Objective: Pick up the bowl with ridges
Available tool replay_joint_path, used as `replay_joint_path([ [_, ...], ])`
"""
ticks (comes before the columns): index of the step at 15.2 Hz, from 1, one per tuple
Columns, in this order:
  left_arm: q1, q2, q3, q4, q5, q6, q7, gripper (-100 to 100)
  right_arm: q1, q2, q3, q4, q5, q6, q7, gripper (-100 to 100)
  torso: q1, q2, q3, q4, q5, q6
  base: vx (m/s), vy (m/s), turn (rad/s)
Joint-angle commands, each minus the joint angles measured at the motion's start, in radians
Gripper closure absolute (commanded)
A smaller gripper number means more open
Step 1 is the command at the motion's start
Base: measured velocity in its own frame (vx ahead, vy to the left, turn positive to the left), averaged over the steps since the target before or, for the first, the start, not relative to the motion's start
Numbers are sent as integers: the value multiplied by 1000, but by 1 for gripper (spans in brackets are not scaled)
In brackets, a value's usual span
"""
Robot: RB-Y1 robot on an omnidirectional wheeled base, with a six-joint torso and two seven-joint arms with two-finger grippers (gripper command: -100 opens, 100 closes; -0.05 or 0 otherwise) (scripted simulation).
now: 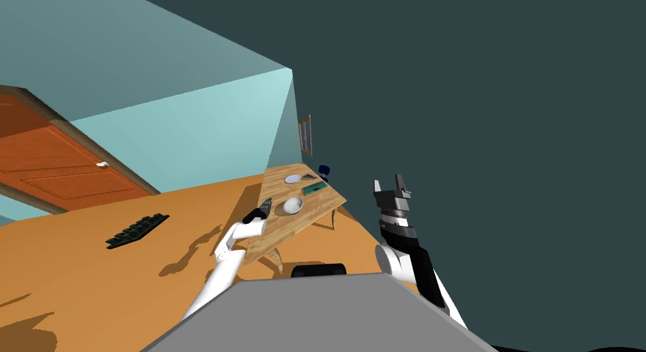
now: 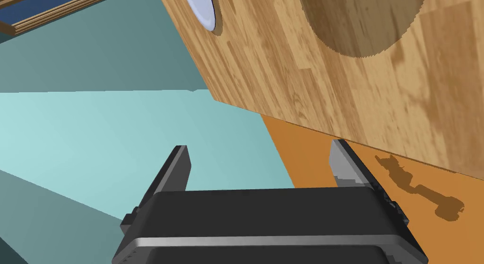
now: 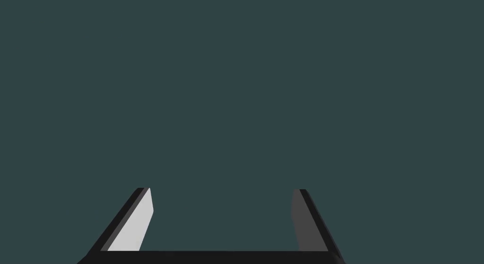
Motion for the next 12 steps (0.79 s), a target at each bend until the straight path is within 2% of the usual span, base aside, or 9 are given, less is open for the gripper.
replay_joint_path([
  [1,-14,-3,10,12,0,50,-3,-100,0,0,0,0,0,0,0,0,0,0,0,0,0,0,-5,21,-194],
  [2,-14,-3,10,12,0,57,-3,-100,0,0,0,0,0,0,0,0,0,0,0,0,0,0,-5,21,-82],
  [3,-37,-8,23,42,-3,87,-6,-100,0,0,0,0,0,0,0,0,0,0,0,0,0,-1,-6,21,-157],
  [4,-37,-8,23,42,-3,106,-6,-100,0,0,0,0,0,0,0,0,0,0,0,0,0,0,-9,24,-189],
  [5,-59,-13,36,71,-6,131,-8,-100,0,0,0,0,0,0,0,0,0,0,0,0,0,0,-11,29,-242],
  [7,-59,-13,36,71,-6,154,-8,-100,0,0,0,0,0,0,0,0,1,0,0,0,0,0,-10,28,-141],
  [10,-102,-25,61,127,-12,224,-14,-100,0,0,0,0,0,0,0,0,0,0,0,0,0,0,-10,21,-190],
  [12,-102,-25,61,127,-12,244,-14,-100,0,0,0,0,0,0,0,0,0,0,0,0,0,0,-9,26,-118],
])
